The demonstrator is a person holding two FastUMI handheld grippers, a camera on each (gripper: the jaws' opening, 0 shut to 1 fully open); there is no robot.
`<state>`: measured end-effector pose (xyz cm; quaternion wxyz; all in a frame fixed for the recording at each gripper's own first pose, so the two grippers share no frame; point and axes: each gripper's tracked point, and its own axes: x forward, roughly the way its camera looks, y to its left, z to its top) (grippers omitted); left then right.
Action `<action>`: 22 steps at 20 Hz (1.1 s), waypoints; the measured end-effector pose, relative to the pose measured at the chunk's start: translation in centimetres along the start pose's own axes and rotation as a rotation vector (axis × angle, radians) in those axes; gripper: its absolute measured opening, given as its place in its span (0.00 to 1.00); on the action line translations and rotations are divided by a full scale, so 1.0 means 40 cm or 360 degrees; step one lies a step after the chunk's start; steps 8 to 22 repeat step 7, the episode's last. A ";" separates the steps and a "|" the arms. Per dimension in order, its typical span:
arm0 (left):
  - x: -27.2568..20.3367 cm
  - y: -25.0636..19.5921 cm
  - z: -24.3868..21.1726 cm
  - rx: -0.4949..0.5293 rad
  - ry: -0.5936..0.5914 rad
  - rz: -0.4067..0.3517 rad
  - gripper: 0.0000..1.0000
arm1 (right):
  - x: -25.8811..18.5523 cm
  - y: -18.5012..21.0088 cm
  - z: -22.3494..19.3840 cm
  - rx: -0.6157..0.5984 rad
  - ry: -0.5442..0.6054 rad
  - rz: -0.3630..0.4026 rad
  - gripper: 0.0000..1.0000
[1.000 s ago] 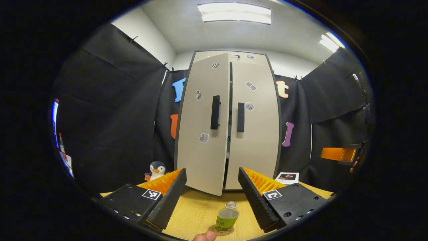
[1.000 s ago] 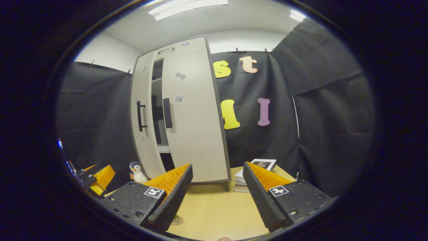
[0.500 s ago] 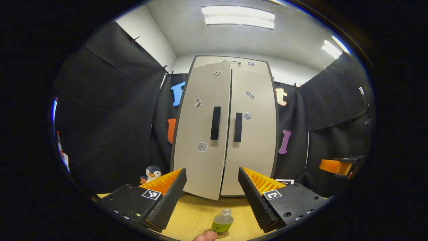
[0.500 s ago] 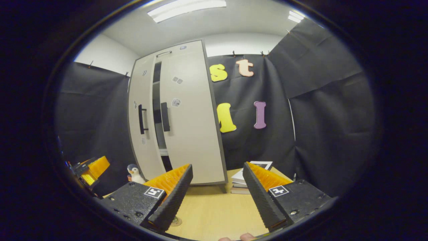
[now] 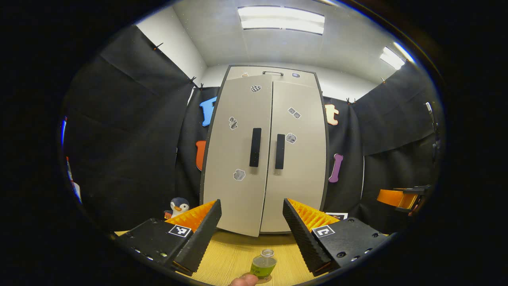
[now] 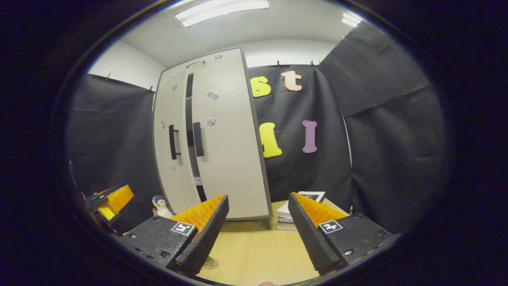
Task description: Grasp the bottle in the cabinet with the left hand and place it on the coaster, then close the right door with the right hand and the left door with the left hand.
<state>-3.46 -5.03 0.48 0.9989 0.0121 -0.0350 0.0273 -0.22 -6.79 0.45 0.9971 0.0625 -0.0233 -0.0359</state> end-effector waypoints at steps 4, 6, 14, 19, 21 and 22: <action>0.007 0.005 -0.014 -0.0016 0.0036 0.0008 0.95 | 0.007 0.005 -0.007 0.0012 0.0019 0.0003 0.94; 0.008 0.001 -0.017 -0.0024 0.0042 0.0002 0.99 | 0.008 0.012 -0.007 0.0016 0.0021 0.0011 0.99; 0.007 -0.001 -0.019 -0.0022 0.0043 -0.0004 0.95 | 0.008 0.013 -0.006 0.0017 0.0018 0.0014 0.99; 0.007 -0.001 -0.019 -0.0022 0.0043 -0.0004 0.95 | 0.008 0.013 -0.006 0.0017 0.0018 0.0014 0.99; 0.007 -0.001 -0.019 -0.0022 0.0043 -0.0004 0.95 | 0.008 0.013 -0.006 0.0017 0.0018 0.0014 0.99; 0.007 -0.001 -0.019 -0.0022 0.0043 -0.0004 0.95 | 0.008 0.013 -0.006 0.0017 0.0018 0.0014 0.99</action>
